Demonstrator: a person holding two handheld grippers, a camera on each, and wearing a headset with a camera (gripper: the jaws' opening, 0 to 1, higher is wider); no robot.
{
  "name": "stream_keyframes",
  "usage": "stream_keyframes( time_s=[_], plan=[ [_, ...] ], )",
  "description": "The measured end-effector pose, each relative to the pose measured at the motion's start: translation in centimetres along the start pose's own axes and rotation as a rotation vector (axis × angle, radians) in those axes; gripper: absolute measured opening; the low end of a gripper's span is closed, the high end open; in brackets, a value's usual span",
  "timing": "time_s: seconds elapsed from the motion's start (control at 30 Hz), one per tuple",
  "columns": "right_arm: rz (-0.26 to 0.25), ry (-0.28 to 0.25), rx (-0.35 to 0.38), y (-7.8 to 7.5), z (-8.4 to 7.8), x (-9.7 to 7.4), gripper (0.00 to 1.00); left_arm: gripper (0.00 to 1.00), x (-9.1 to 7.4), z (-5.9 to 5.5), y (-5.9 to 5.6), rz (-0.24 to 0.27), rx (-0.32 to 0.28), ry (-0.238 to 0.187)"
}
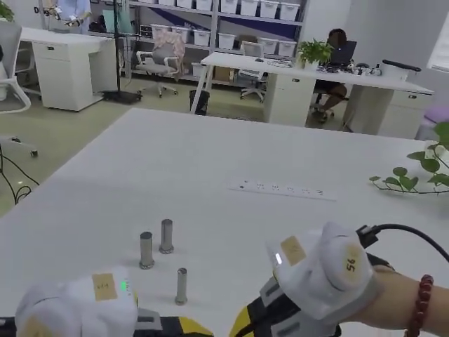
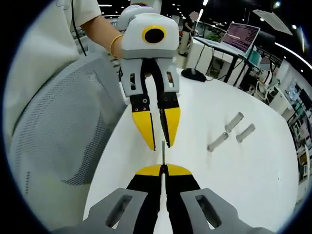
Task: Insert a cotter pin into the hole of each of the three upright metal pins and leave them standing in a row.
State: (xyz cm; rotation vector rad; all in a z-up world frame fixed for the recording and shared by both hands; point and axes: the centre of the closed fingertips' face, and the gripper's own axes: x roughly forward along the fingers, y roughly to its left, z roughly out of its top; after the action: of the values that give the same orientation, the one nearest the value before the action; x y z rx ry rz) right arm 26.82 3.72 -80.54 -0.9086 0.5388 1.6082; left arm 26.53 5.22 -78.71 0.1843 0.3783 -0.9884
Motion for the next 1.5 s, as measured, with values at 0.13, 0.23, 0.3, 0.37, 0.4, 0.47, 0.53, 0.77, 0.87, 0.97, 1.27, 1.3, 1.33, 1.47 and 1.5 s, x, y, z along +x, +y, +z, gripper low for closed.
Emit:
stream_keyframes(
  time_s=[0.13, 0.23, 0.3, 0.37, 0.4, 0.47, 0.53, 0.77, 0.87, 0.97, 1.27, 1.3, 1.33, 1.47, 1.5],
  plan=[
    [-0.027, 0.042, 0.01, -1.0, -0.5, -0.1, 0.03, 0.14, -0.2, -0.4, 0.8, 0.035, -0.015, 0.005],
    [-0.033, 0.061, 0.019, -1.4, -0.6, -0.1, 0.03, 0.16, -0.3, -0.6, 1.5, 0.066, -0.03, 0.001],
    [-0.038, 0.08, 0.022, -1.7, -0.8, -0.1, 0.03, 0.17, -0.5, -0.7, 2.2, 0.092, -0.044, -0.004],
    [-0.04, 0.118, 0.048, -1.9, -1.2, 0.0, 0.03, 0.18, -0.6, -0.8, 2.7, 0.114, -0.058, -0.004],
    [-0.043, 0.119, 0.047, -2.1, -1.1, 0.1, 0.03, 0.18, -0.6, -1.0, 3.0, 0.125, -0.071, -0.004],
    [-0.045, 0.129, 0.062, -2.4, -1.1, 0.3, 0.03, 0.18, -0.7, -1.2, 3.7, 0.149, -0.095, -0.01],
    [-0.051, 0.14, 0.084, -2.8, -1.1, 0.4, 0.03, 0.18, -0.8, -1.5, 4.3, 0.174, -0.107, -0.005],
    [-0.069, 0.178, 0.109, -4.1, -1.2, 0.7, 0.03, 0.19, -1.1, -2.1, 6.0, 0.243, -0.154, -0.011],
    [-0.08, 0.198, 0.105, -4.7, -1.3, 0.8, 0.03, 0.22, -1.1, -2.2, 6.7, 0.268, -0.157, -0.012],
    [-0.086, 0.213, 0.109, -5.2, -1.3, 0.9, 0.03, 0.24, -1.0, -2.2, 7.4, 0.288, -0.162, -0.014],
    [-0.122, 0.261, 0.161, -7.3, -1.7, 1.0, 0.03, 0.24, -0.4, -2.4, 9.5, 0.344, -0.187, -0.013],
    [-0.123, 0.266, 0.167, -7.5, -1.7, 1.1, 0.03, 0.24, -0.3, -2.4, 9.7, 0.348, -0.186, -0.013],
    [-0.124, 0.269, 0.174, -7.6, -1.7, 1.1, 0.03, 0.24, -0.3, -2.5, 10.0, 0.354, -0.185, -0.01],
    [-0.119, 0.278, 0.189, -8.1, -1.8, 1.5, 0.03, 0.23, 0.1, -2.7, 10.7, 0.37, -0.186, -0.004],
    [-0.118, 0.282, 0.188, -8.2, -1.8, 1.6, 0.03, 0.23, 0.2, -2.7, 10.8, 0.373, -0.187, -0.002]
  ],
)
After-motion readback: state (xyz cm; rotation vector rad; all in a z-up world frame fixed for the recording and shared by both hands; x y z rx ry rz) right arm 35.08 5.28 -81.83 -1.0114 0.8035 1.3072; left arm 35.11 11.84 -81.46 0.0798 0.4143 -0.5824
